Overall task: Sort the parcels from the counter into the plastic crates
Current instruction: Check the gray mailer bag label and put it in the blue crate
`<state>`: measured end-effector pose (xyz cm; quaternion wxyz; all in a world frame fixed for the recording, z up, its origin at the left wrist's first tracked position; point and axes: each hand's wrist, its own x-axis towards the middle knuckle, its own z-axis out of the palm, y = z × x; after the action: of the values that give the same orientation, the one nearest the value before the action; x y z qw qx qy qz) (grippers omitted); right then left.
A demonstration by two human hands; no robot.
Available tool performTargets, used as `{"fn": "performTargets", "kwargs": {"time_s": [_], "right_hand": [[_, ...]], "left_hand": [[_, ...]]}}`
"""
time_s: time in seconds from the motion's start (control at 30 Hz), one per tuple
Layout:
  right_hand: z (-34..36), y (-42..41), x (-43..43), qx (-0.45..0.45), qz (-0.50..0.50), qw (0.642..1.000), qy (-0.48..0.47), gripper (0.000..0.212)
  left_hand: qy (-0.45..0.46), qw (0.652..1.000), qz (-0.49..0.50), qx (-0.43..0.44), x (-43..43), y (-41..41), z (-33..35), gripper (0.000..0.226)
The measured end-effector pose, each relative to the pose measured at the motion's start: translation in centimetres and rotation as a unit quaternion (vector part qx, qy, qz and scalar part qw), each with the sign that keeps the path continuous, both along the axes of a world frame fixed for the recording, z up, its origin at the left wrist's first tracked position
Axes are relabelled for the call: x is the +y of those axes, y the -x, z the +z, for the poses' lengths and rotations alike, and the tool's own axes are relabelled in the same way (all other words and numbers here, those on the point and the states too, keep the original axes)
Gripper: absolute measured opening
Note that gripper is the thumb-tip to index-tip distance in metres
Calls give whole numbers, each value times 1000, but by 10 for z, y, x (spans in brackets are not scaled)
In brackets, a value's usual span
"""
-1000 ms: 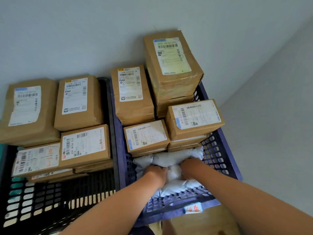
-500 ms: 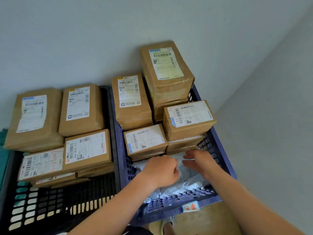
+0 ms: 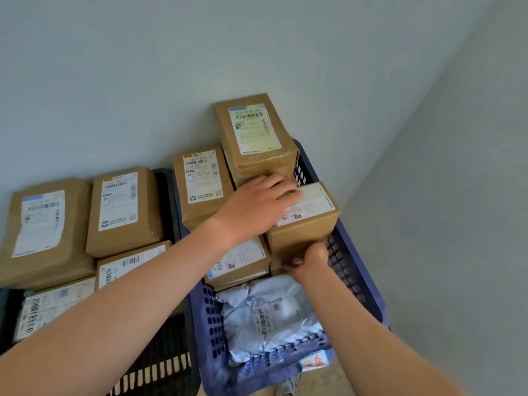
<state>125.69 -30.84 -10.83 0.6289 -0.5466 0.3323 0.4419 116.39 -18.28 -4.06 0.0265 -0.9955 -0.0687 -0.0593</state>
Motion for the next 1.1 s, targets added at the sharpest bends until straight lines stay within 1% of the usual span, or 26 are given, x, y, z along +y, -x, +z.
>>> {"fn": "performTargets", "kwargs": {"time_s": [0.13,0.2,0.23,0.3,0.33,0.37,0.4,0.47,0.5,0.53,0.57,0.6,0.63,0.67,0.7,0.73,0.77,0.83,0.87,0.9,0.93,0.97,1.0,1.03,1.07,1.1], "right_hand": [[-14,1,6,11,-17,1000,21,51],[-17,4,2,0,-12,1000,24,47],[-16,5,-1,-4,-15,1000,13,44],[-25,1,1,-7,-11,1000,15,44],[-25,-2,4,-4,-13,1000,17,49],[-26,-4,8,-2,-16,1000,12,53],[-30,-4,12,-24,6,1000,18,54],[-35,-1,17,-116,81,988,59,44],[-42,-1,17,-139,105,981,87,39],[-47,-1,20,-131,104,982,93,37],[-47,0,23,-139,106,979,105,39],[-48,4,24,-171,147,964,140,44],[-39,5,27,-206,218,932,202,48],[-30,9,26,-241,317,876,270,49],[-21,10,22,-282,425,797,322,51],[-10,13,20,-304,484,734,366,52],[-4,15,17,-304,503,708,391,53],[-1,14,18,-287,514,694,414,57],[-10,13,18,-283,492,714,411,61],[-24,16,17,-278,415,787,362,63],[-38,16,19,-218,272,902,253,64],[-49,10,25,-144,190,959,151,67],[-79,3,28,-105,160,980,53,71],[-101,-2,28,-104,146,984,-6,68],[-105,-6,26,-96,97,989,-52,58],[-96,-9,22,-118,38,991,-52,46]], "left_hand": [[-6,996,-28,-90,-9,0,-4,50],[-36,986,-50,-155,-11,4,6,50],[-54,977,-41,-202,-9,5,14,47],[-67,961,49,-264,2,5,32,48],[-54,959,115,-253,11,3,40,51],[-16,961,171,-218,21,2,45,55],[41,962,200,-182,30,1,46,57],[136,959,193,-157,42,1,40,58],[160,956,183,-163,46,2,34,58],[174,953,176,-173,49,3,30,57],[185,951,171,-181,50,5,29,56],[197,947,170,-186,51,6,27,54],[212,942,176,-190,50,7,27,52],[228,937,185,-189,50,6,28,51],[236,934,194,-184,49,5,31,49],[227,936,199,-182,47,3,37,47],[194,942,194,-191,45,2,44,44],[85,949,137,-269,32,4,55,38],[50,948,82,-304,22,6,55,35],[45,952,25,-301,8,9,48,36],[57,965,-18,-256,-7,11,35,41],[67,978,-40,-191,-18,15,18,47],[70,986,-44,-142,-24,18,-3,51],[70,989,-39,-121,-26,22,-23,55],[68,990,-34,-119,-25,26,-38,58],[65,990,-30,-123,-23,28,-47,61]]}}
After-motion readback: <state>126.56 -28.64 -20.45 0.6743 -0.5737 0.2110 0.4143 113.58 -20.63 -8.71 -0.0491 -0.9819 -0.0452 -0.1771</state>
